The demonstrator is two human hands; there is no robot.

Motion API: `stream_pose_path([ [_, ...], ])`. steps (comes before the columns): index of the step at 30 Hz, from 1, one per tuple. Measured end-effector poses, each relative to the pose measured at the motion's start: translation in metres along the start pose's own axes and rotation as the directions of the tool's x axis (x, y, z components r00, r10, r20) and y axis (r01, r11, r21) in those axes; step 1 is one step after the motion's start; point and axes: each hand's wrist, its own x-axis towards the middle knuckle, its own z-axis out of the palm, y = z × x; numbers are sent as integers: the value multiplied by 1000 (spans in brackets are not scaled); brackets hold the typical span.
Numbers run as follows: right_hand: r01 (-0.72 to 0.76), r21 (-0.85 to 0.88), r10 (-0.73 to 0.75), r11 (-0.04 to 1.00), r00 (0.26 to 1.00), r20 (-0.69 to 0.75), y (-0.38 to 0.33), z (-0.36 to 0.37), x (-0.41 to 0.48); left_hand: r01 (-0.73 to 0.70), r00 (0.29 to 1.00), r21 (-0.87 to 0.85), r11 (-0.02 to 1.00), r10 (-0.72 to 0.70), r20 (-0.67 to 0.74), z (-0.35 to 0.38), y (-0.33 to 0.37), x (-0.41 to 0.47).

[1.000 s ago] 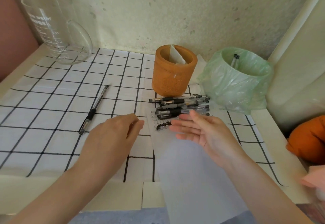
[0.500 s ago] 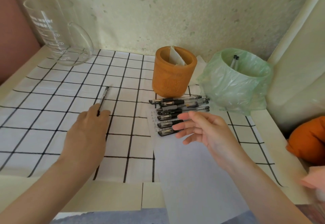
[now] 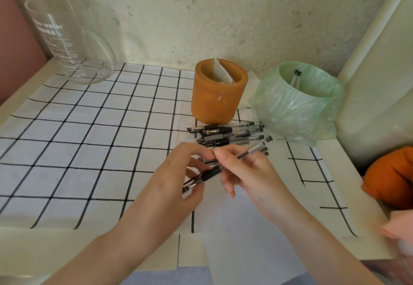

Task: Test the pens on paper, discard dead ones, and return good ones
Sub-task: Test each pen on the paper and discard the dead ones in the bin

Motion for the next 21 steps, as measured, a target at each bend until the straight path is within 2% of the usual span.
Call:
stream_pose_path([
  [3,65,31,-62,997,994,-95,1,-2,-1,139,990,-46,989,-140,-29,5,0,-2],
  [5,103,34,-99,994,989,-107,0,-4,-2,185,983,-41,982,-185,20,6,0,-2],
  [8,101,30,-99,994,992,-78,0,-4,-4,186,977,-29,982,-182,108,9,3,-4],
  [11,94,4,-94,996,995,-23,-2,-3,-5,183,975,-65,981,-173,137,13,3,-4],
  [16,72,5,-73,997,995,73,-6,-5,-8,136,988,-43,990,-132,84,14,5,-1],
  [21,78,48,-81,996,993,80,-13,-12,-10,141,987,-86,986,-133,96,13,8,-1],
])
